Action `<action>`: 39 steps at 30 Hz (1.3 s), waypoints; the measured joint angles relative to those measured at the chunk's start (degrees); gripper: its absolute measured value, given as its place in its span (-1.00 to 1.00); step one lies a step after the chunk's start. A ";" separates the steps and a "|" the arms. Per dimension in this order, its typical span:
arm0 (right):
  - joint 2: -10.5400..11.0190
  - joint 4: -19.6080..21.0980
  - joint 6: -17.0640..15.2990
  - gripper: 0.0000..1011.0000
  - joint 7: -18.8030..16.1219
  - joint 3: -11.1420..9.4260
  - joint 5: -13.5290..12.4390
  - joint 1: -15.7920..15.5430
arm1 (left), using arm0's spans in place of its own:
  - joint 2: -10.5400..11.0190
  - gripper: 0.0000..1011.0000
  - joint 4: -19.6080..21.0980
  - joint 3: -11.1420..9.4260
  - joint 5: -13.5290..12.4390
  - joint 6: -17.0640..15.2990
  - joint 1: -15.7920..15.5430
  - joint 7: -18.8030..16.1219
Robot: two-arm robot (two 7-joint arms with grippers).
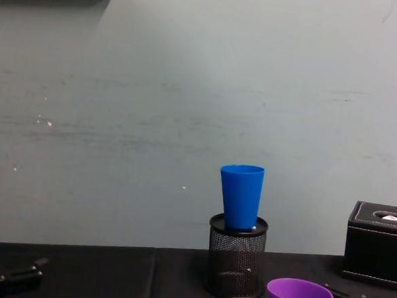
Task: Pick up one cup with a gripper and tap it against the other cup.
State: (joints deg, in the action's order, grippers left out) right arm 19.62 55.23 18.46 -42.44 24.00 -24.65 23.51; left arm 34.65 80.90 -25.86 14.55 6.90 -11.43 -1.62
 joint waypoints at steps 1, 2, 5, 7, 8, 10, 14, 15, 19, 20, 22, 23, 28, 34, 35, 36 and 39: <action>0.00 0.00 0.00 0.52 0.00 0.00 0.00 0.00 | 0.00 1.00 0.00 0.00 0.00 0.00 0.00 0.00; 0.00 0.00 0.00 0.55 0.00 0.00 0.00 0.00 | 0.00 1.00 0.00 0.00 0.00 0.00 0.00 0.00; 0.00 0.02 -0.01 0.70 0.00 0.00 0.00 -0.01 | 0.00 1.00 0.00 0.00 0.00 0.00 0.00 0.00; 0.00 0.03 -0.01 0.84 0.00 0.00 0.00 -0.01 | 0.00 1.00 0.00 0.00 0.00 0.00 0.00 0.00; 0.00 0.02 -0.01 0.87 0.00 0.00 0.00 -0.01 | 0.00 1.00 0.00 0.00 0.00 0.00 0.00 0.00; 0.00 0.02 -0.01 0.98 0.00 0.00 0.00 -0.01 | 0.00 1.00 0.00 0.00 0.00 0.00 0.00 0.00; 0.00 0.02 -0.01 0.98 0.00 0.00 0.00 -0.01 | 0.00 1.00 0.00 0.00 0.00 0.00 0.00 0.00; 0.00 0.03 -0.01 0.98 0.00 0.00 0.00 -0.01 | 0.00 1.00 0.00 0.00 0.00 0.00 0.00 0.00; 0.00 0.02 -0.01 0.98 0.00 0.00 0.00 -0.01 | 0.00 1.00 0.00 0.00 0.00 0.00 0.00 0.00; 0.00 0.02 0.00 0.98 0.00 0.00 0.00 -0.01 | 0.00 1.00 0.00 0.00 0.00 0.00 0.00 0.00; 0.00 0.02 0.00 0.98 0.00 0.00 0.00 -0.01 | 0.00 1.00 0.00 0.00 0.00 0.00 0.00 0.00; 0.00 0.03 0.00 0.98 0.00 0.00 0.00 -0.01 | 0.00 1.00 0.00 0.00 0.00 0.00 0.00 0.00; 0.00 0.02 0.00 0.98 0.00 0.00 0.00 -0.01 | 0.00 1.00 0.00 0.00 0.00 0.00 0.00 0.00; 0.00 0.02 0.00 0.98 0.00 0.00 0.00 -0.01 | 0.00 1.00 0.00 0.00 0.00 0.00 0.00 0.00; 0.00 0.02 0.00 0.98 0.00 0.00 0.00 -0.01 | 0.00 1.00 0.00 0.01 0.00 0.00 0.00 0.00; 0.00 0.02 0.00 0.98 0.00 0.00 0.00 -0.01 | 0.00 1.00 0.00 0.00 0.00 0.00 0.00 0.00; 0.00 0.02 0.00 0.98 0.00 0.00 0.00 -0.01 | 0.00 1.00 0.00 0.00 0.00 0.00 0.00 0.00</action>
State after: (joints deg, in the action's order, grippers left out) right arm 19.62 55.25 18.46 -42.44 24.00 -24.64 23.50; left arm 34.64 80.90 -25.86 14.55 6.90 -11.43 -1.62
